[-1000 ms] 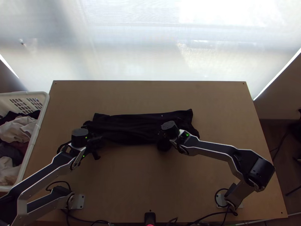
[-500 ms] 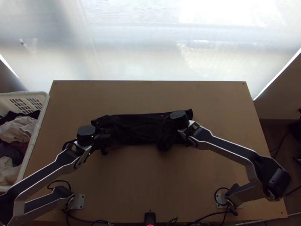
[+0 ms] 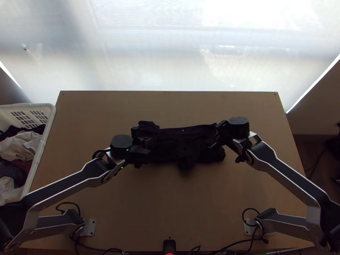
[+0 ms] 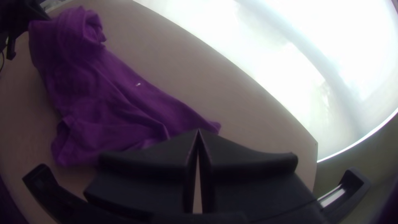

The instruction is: Fold the t-shirt

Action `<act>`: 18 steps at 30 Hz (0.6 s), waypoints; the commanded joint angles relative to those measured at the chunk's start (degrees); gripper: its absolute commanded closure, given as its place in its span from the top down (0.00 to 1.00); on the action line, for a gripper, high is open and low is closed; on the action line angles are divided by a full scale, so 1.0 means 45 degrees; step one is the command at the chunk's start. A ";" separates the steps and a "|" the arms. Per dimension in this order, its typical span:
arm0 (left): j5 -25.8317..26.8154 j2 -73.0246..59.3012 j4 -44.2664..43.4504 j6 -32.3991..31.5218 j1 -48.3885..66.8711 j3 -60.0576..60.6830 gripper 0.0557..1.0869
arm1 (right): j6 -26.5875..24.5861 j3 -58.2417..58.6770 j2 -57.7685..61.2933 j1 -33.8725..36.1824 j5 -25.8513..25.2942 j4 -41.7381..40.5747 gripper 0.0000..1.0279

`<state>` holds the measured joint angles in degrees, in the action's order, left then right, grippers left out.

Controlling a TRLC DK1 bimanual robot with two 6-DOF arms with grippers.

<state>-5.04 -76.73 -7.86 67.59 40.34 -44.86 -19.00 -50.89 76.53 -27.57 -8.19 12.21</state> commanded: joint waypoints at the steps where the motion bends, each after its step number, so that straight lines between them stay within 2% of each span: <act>1: -0.0150 -0.2031 0.0008 0.0448 0.1349 -0.2101 0.07 | 0.0376 0.0978 -0.1441 0.0893 0.0042 0.0471 0.02; 10: -0.0541 -0.4941 0.0770 0.1229 0.2345 -0.5597 0.07 | 0.0258 0.1681 -0.2925 0.2533 0.0823 0.1154 0.02; 18: -0.1791 -0.7305 0.1512 0.1581 0.2892 -0.8566 0.07 | -0.0015 0.1993 -0.3824 0.3276 0.1194 0.1565 0.02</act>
<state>-9.47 -101.16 -3.79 73.38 50.63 -73.14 -17.91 -43.27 62.59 -16.60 -4.43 17.80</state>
